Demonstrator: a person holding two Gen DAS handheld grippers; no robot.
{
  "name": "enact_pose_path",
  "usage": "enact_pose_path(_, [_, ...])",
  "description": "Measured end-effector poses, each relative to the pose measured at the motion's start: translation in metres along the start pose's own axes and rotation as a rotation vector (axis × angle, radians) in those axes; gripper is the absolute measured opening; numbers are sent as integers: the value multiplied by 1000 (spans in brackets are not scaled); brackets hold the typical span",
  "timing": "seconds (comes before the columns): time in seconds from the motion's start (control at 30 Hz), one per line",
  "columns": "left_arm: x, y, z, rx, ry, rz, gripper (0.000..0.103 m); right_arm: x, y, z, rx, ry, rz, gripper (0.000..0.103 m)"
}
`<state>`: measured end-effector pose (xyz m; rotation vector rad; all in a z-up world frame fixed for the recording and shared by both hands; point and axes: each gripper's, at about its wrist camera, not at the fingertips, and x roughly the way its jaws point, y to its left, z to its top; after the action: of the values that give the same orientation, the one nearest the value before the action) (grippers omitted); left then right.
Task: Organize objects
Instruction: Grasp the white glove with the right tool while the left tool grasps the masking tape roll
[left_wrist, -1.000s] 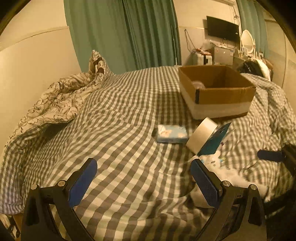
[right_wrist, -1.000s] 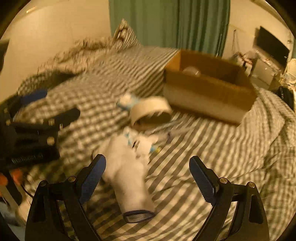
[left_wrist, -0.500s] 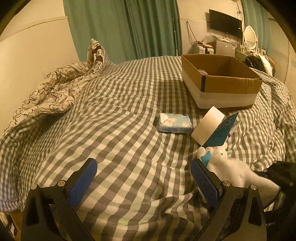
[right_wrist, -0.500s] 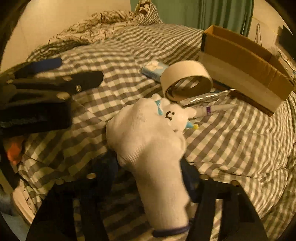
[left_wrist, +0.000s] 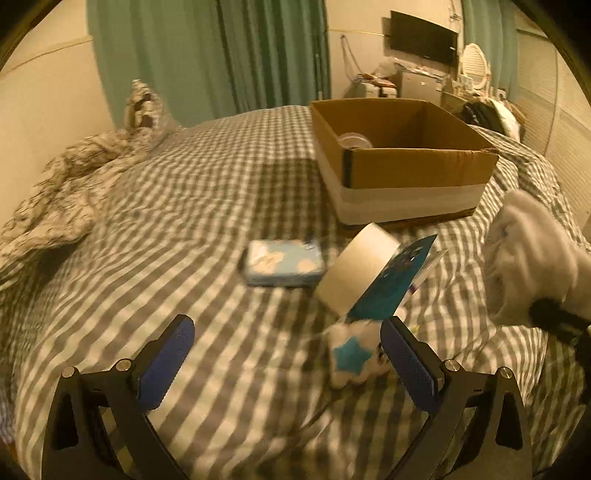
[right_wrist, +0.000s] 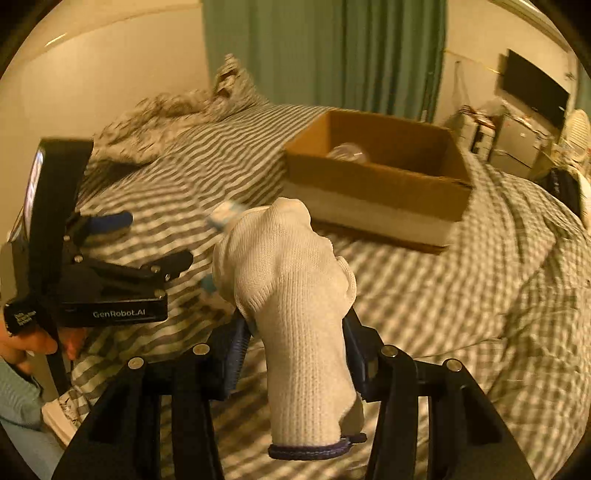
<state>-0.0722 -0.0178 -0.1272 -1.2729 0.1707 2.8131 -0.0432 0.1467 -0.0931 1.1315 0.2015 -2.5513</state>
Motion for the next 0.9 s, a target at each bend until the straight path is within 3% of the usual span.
enact_pose_path(0.2, [39,-17,21,48,36,-55,100,2,-34,1,51,-4,-71,47])
enact_pose_path(0.27, [47,-23,24,81,43,-67,89,4,-43,-1,71,4,-74,47])
enact_pose_path(0.33, [56,-32,26,125,68,-103,65,8,-52,-3,89,14,-80,47])
enact_pose_path(0.37, [60,-35,27,143,86,-127,59,11,-55,-3,95,21,-79,47])
enact_pose_path(0.4, [62,-37,26,153,97,-137,45,11,-58,-6,99,24,-79,47])
enact_pose_path(0.43, [63,-39,26,163,101,-138,39,14,-62,-6,105,28,-78,47])
enact_pose_path(0.67, [41,-37,27,161,76,-142,32,14,-66,-11,126,27,-66,47])
enact_pose_path(0.9, [-7,-28,41,152,-6,-150,22,-18,-60,-6,127,-32,-74,47])
